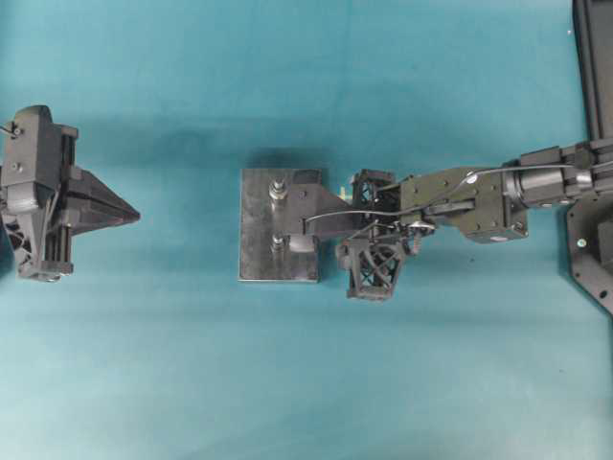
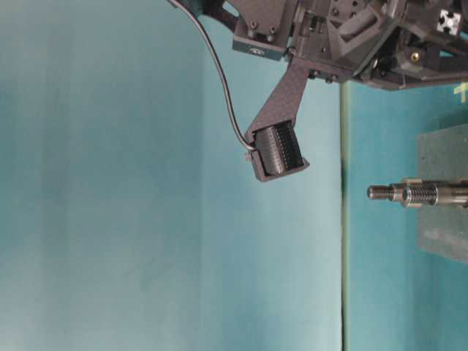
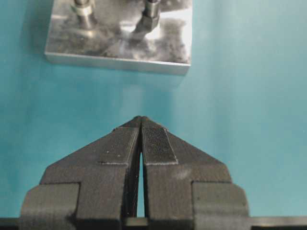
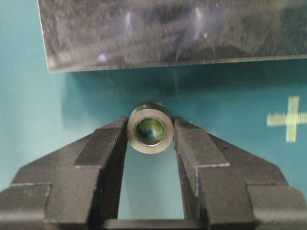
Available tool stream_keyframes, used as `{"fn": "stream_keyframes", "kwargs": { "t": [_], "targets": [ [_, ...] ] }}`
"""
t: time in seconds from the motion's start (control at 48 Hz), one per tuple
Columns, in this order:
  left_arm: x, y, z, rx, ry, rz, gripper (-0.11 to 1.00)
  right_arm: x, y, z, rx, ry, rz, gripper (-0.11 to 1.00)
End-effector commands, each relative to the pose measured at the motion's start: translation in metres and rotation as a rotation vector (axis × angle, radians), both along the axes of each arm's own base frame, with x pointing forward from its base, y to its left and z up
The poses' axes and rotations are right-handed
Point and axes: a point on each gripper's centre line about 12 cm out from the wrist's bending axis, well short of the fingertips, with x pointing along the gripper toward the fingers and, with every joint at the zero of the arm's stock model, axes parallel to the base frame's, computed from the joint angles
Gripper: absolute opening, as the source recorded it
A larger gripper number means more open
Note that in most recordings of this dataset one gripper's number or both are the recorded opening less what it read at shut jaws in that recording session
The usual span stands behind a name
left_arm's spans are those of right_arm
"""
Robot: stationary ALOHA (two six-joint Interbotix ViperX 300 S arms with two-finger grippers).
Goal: Insert the washer onto the shaft.
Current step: 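Push the held washer onto the shaft tip with the right gripper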
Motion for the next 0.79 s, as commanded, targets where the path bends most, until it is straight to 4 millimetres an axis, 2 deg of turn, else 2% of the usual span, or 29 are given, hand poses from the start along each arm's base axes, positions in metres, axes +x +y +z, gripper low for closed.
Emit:
{"fn": "stream_keyframes", "kwargs": {
  "t": [0.0,0.167,0.354,0.771],
  "targets": [
    [0.005,-0.001,0.012,0.003,-0.04,-0.006,0.0,0.01,-0.003,0.037,0.002,-0.083,-0.016,0.33],
    [0.005,-0.001,0.012,0.003,-0.038,-0.006,0.0,0.019,-0.005,0.069,-0.017,-0.103,0.003,0.33],
    [0.005,-0.001,0.012,0.003,-0.04,-0.006,0.0,0.036,-0.006,0.093,-0.027,-0.151,0.019,0.33],
    [0.005,-0.001,0.011,0.003,-0.038,-0.007,0.0,0.058,-0.001,0.096,-0.054,-0.186,0.086,0.33]
  ]
}}
